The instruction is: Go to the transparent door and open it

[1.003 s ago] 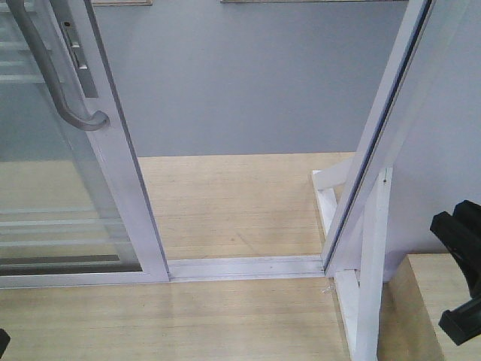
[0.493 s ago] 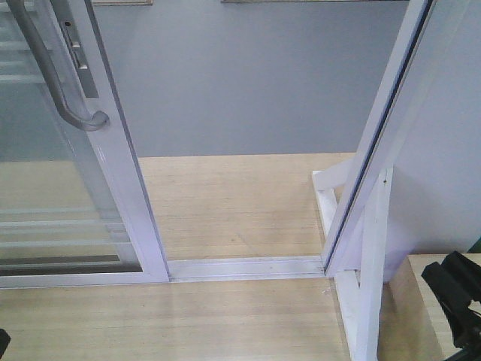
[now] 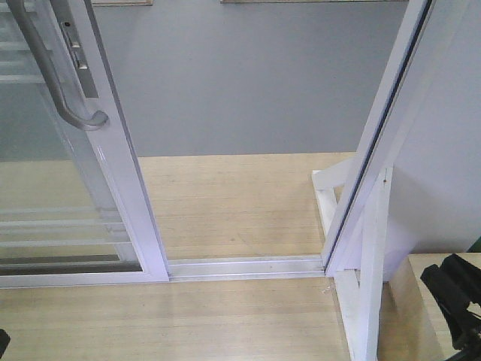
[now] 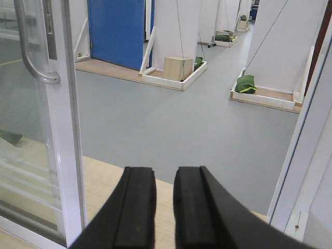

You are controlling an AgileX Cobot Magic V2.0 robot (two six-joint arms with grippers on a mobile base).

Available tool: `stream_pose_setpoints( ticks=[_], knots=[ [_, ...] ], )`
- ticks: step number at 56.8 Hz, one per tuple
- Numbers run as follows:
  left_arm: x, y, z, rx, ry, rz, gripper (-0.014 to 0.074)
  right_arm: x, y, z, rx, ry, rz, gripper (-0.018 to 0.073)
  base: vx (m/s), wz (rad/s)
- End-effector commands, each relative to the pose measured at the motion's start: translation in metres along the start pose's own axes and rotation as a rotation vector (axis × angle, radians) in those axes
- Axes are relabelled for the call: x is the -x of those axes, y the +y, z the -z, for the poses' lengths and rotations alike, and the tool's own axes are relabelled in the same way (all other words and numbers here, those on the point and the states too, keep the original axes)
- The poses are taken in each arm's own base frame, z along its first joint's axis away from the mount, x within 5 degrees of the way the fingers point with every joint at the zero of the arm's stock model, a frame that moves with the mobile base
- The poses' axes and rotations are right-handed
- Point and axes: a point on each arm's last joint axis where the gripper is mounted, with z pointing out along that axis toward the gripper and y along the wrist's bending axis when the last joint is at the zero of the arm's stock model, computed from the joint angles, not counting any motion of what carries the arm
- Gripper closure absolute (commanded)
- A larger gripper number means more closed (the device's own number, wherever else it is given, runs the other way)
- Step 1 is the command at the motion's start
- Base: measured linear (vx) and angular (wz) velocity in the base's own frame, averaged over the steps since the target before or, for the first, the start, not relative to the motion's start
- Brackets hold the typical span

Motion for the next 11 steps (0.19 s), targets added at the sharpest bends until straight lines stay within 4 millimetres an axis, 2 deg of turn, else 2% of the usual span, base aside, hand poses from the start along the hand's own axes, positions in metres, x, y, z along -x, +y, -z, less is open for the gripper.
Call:
stream_pose_setpoints(
  ticks=[1,11],
  knots=[
    [0.0035,-0.0002,0.0002,-0.005,-0.078,0.008,0.0603,0.0069,-0.0005,0.0014,-0.008,-0.094,0.005,0.0342,0.00,0.00],
    [0.0035,-0.0002,0.0002,-0.005,-0.078,0.008,0.0603,0.0069,-0.0005,0.0014,-0.008,-0.094,0.005,0.0342,0.00,0.00]
  ],
)
